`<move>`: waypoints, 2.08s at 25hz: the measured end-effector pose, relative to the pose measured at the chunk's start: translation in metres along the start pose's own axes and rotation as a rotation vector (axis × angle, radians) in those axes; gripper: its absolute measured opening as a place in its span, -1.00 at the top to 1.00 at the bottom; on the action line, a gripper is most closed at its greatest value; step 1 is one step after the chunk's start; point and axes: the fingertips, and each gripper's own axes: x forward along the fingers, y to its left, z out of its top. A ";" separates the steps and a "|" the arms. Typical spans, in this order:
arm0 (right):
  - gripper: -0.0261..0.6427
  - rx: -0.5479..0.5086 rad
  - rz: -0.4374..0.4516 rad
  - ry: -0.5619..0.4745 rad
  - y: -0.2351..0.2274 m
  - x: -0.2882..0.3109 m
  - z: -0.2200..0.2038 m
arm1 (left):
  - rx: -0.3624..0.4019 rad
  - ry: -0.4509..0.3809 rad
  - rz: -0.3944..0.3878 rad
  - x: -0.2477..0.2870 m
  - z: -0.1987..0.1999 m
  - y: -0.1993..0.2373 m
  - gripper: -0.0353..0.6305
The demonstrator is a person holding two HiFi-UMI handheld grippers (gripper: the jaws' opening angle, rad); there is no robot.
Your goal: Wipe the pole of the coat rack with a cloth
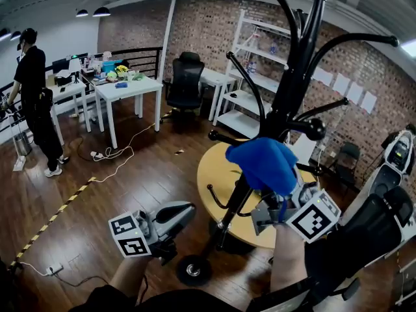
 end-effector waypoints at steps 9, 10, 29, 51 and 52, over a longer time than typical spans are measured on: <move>0.84 -0.221 0.266 -0.112 0.102 -0.013 0.076 | 0.047 -0.020 -0.031 0.014 0.011 -0.011 0.89; 0.84 -0.239 0.302 -0.125 0.113 -0.014 0.080 | 0.047 -0.020 -0.032 0.016 0.011 -0.012 0.89; 0.84 0.133 -0.194 0.302 -0.082 -0.112 -0.178 | -0.032 0.097 0.217 0.001 -0.053 -0.003 0.89; 0.84 0.306 -0.554 0.352 0.004 -0.130 -0.265 | -0.251 0.156 -0.135 -0.062 -0.006 0.099 0.89; 0.84 0.293 -0.557 0.340 0.008 -0.126 -0.262 | -0.258 0.159 -0.146 -0.064 -0.004 0.104 0.89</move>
